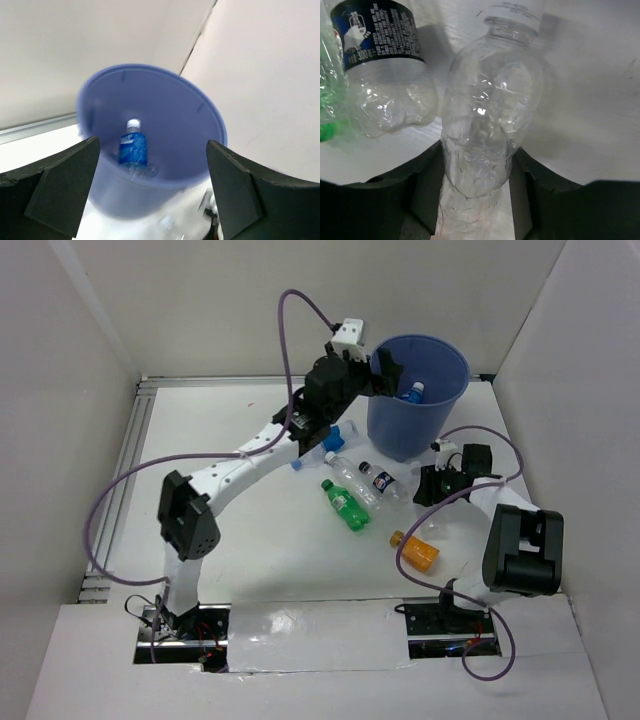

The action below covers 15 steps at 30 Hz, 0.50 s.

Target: Put the plastic bottles in the bin

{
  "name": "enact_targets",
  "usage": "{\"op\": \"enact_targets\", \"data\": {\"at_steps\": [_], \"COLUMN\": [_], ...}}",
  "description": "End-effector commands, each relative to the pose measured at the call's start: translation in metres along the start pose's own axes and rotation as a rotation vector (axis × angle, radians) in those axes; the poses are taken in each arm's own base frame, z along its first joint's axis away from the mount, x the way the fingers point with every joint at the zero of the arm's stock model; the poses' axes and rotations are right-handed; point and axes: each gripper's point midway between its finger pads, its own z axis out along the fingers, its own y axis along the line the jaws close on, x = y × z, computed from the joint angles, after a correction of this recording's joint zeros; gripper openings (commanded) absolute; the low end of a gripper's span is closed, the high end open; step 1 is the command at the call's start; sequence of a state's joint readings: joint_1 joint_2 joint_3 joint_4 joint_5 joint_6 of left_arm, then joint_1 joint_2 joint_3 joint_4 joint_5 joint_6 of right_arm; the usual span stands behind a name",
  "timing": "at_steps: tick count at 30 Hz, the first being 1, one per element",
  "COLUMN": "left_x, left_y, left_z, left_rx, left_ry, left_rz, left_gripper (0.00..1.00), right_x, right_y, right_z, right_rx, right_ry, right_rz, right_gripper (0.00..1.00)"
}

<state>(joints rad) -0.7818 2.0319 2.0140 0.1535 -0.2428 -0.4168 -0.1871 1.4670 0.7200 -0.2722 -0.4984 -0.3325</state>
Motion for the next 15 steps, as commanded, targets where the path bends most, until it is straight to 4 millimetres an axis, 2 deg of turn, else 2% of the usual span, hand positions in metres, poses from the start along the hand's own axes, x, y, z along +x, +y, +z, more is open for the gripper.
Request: {"op": "enact_targets", "data": {"at_steps": [1,3,4,5,6,7,8,9,10,11,12,13,14,15], "left_x": [-0.103,-0.096,-0.061,-0.069,-0.048,-0.006,-0.002,0.016,0.062,0.080,0.104,0.123,0.133,0.158], "left_y": [-0.012,-0.001,0.021,0.022,0.037,0.058,0.064,0.069,0.090,0.093,0.094,0.102,0.100,0.097], "left_z": [-0.056,-0.075,-0.082,-0.103,-0.114,-0.125,-0.142,-0.153,-0.174,-0.186,-0.206,-0.214,-0.220,-0.232], "left_rx": [0.017,-0.016,-0.053,-0.053,-0.090,-0.135,-0.143,-0.169,-0.244,-0.264,-0.294,-0.316,-0.310,-0.318], "left_ry": [-0.209,-0.181,-0.098,-0.096,-0.024,0.079,0.107,0.158,0.288,0.338,0.399,0.437,0.454,0.504], "left_rz": [0.040,0.070,0.094,0.085,0.055,0.045,0.016,-0.042,-0.060,-0.105,-0.247,-0.238,-0.286,-0.371], "left_gripper": [1.00,1.00,1.00,1.00,1.00,1.00,1.00,1.00,1.00,1.00,1.00,1.00,1.00,1.00], "right_x": [-0.015,-0.019,-0.020,-0.024,-0.027,-0.026,-0.027,-0.031,-0.037,-0.039,-0.046,-0.051,-0.051,-0.066], "right_y": [-0.007,-0.003,-0.001,0.004,0.009,0.019,0.027,0.036,0.044,0.063,0.082,0.082,0.096,0.111], "right_z": [-0.008,-0.015,-0.018,-0.027,-0.031,-0.043,-0.049,-0.057,-0.068,-0.084,-0.100,-0.103,-0.114,-0.128], "right_rx": [0.051,0.039,0.031,0.028,0.004,-0.020,-0.068,-0.105,-0.132,-0.192,-0.245,-0.239,-0.276,-0.324], "right_ry": [-0.021,-0.036,-0.041,-0.057,-0.072,-0.078,-0.101,-0.120,-0.146,-0.193,-0.258,-0.268,-0.294,-0.380], "right_rz": [-0.041,-0.087,-0.110,-0.141,-0.202,-0.240,-0.327,-0.391,-0.452,-0.565,-0.672,-0.681,-0.726,-0.838], "right_gripper": [0.43,0.31,0.27,0.21,0.18,0.15,0.14,0.14,0.11,0.11,0.08,0.08,0.08,0.07]}}
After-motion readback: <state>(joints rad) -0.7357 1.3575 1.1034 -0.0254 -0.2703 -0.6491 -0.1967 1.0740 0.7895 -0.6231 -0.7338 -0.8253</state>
